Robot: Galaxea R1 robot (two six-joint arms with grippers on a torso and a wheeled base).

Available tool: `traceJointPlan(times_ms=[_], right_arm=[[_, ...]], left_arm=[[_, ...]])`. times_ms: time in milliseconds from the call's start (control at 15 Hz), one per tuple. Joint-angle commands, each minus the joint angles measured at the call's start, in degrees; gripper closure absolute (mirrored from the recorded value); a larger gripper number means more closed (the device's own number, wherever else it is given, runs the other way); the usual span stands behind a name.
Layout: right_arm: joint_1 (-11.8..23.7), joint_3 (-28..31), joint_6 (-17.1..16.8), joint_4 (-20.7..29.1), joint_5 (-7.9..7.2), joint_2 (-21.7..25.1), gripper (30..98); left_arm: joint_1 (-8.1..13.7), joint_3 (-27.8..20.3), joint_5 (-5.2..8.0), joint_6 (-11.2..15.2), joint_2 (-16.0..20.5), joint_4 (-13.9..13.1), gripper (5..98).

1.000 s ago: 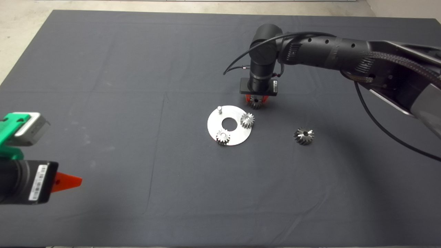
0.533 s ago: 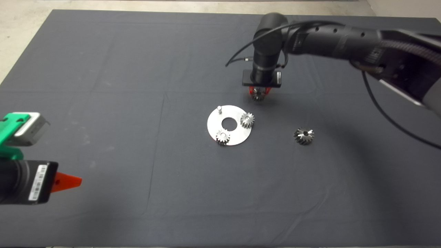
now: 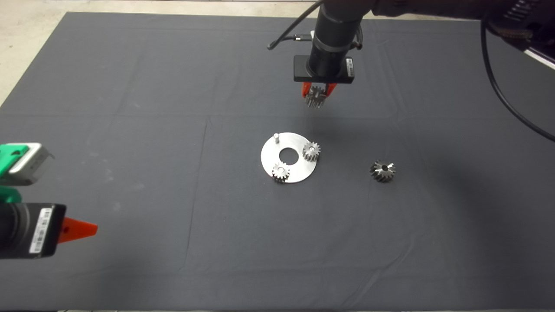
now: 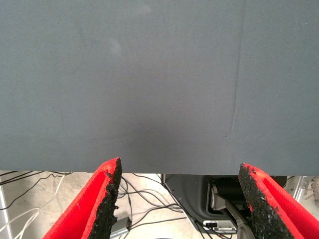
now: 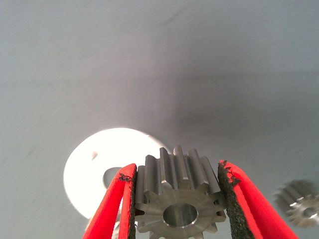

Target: Remove an incorrectly installed larger gear and replace it with the correct smaller gear

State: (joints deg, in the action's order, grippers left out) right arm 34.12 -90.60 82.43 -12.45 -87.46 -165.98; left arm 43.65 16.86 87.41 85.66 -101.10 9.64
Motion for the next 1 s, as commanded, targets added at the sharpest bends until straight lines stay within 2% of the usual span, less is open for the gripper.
traceJointPlan(times_ms=[0, 133, 267, 333, 400, 467, 733, 867, 933], right_arm=[[-1.8, 1.1, 1.9, 0.8, -2.72, 0.2, 92.9], [-3.3, 1.1, 2.3, 0.8, -2.54, 0.0, 93.2], [-3.3, 1.2, 2.4, 0.9, -2.02, -0.1, 93.2], [-3.3, 1.2, 2.3, 1.2, -0.35, -0.4, 93.3], [-3.3, 1.5, 2.4, 2.3, 2.67, -0.5, 93.4], [-3.3, 2.5, 2.1, 4.0, 4.05, -0.3, 93.4], [-2.0, 1.2, 2.1, 4.4, 4.67, -1.7, 93.5], [-1.9, -5.1, 1.0, 4.4, 5.01, -5.3, 93.5], [-2.0, -7.2, -1.1, 4.4, 5.36, -6.0, 93.6]], left_arm=[[0.1, -0.7, 3.56, -0.3, 0.2, 0.3, 44.4], [0.0, -0.6, 3.56, -0.3, 0.3, 0.3, 44.4], [0.1, -0.5, 3.56, -0.6, -0.2, 0.3, 44.4], [0.1, -0.6, 3.56, -0.6, -0.1, 0.3, 44.4], [-0.1, -0.6, 3.56, -0.5, 0.1, 0.3, 44.4], [-0.7, -0.6, 3.56, -0.4, 0.3, 0.3, 44.4], [-1.3, 0.3, 3.65, 0.1, -0.1, 0.3, 44.4], [-3.0, 0.7, 3.56, 1.1, -0.3, 0.4, 44.4], [-3.6, 0.7, 3.56, 1.7, -0.3, 0.5, 44.4]])
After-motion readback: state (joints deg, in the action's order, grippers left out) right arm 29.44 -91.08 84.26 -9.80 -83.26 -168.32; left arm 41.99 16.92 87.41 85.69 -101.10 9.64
